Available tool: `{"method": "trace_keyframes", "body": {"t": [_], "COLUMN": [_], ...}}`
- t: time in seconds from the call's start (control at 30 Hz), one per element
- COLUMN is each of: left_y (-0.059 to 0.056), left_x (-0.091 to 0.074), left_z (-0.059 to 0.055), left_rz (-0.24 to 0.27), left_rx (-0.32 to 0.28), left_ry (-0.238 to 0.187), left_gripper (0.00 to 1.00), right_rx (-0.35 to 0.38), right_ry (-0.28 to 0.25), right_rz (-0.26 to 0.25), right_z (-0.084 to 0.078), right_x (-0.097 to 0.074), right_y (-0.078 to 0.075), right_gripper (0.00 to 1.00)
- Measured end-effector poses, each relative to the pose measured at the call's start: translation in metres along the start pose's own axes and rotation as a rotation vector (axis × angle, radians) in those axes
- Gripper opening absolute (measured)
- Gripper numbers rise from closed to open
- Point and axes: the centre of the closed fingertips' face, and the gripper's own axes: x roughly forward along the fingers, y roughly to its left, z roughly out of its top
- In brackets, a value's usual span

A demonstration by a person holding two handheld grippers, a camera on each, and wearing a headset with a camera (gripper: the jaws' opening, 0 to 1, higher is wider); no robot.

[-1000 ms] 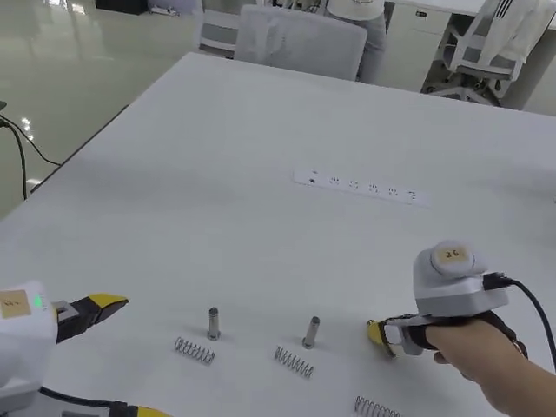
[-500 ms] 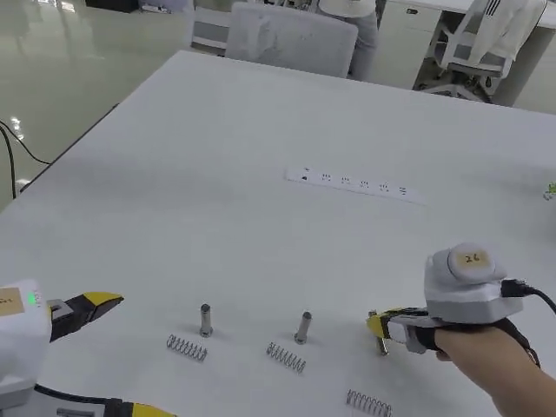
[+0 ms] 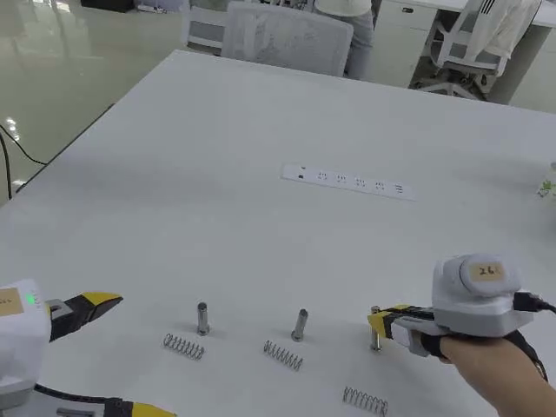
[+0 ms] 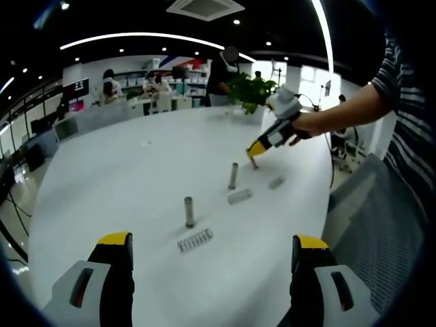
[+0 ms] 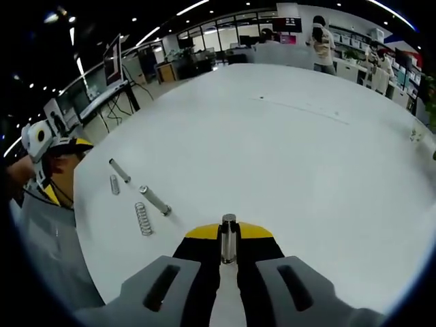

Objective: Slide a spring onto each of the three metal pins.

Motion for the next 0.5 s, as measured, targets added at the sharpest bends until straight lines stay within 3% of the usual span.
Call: {"method": "trace_keyframes", "body": {"t": [0.5], "left_y": [0.002], "left_x": [0.001], "left_z": [0.005], "left_rz": [-0.003], "left_rx": [0.004], "left_ry": [-0.007], "left_gripper": [0.93], "right_rx": [-0.042], "right_ry": [-0.055], "right_rz": [-0.018], "right_z": [-0.006], "right_x": [-0.010], "right_y": [0.004], "right_gripper": [0.05]}}
